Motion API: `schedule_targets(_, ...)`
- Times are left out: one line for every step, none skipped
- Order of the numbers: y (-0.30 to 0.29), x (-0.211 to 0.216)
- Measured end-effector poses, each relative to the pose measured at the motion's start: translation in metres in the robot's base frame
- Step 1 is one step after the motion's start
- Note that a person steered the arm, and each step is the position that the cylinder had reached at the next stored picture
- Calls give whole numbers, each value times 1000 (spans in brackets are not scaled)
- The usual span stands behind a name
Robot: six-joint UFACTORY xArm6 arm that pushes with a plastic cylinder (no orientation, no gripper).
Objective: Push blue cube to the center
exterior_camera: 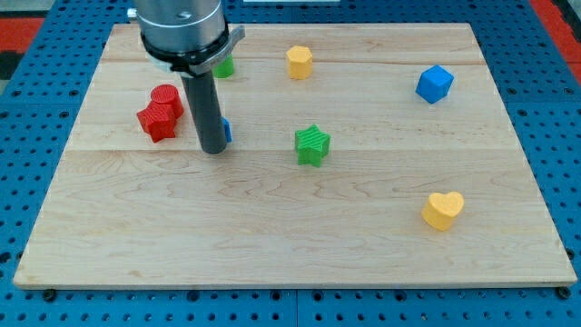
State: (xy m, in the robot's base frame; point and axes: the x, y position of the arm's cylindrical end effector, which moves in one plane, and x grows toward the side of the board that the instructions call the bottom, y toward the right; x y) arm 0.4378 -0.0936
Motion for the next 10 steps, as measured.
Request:
schedule_targets(22,-4)
schedule_targets(22,-22)
schedule_targets(-2,-37)
schedule_targets(16,-39)
schedule_targets(71,-44)
schedule_targets(176,-38)
schedule_targets(261,-34)
schedule_targets(313,-48)
schedule_targets(338,-97)
schedule_targets(336,-123)
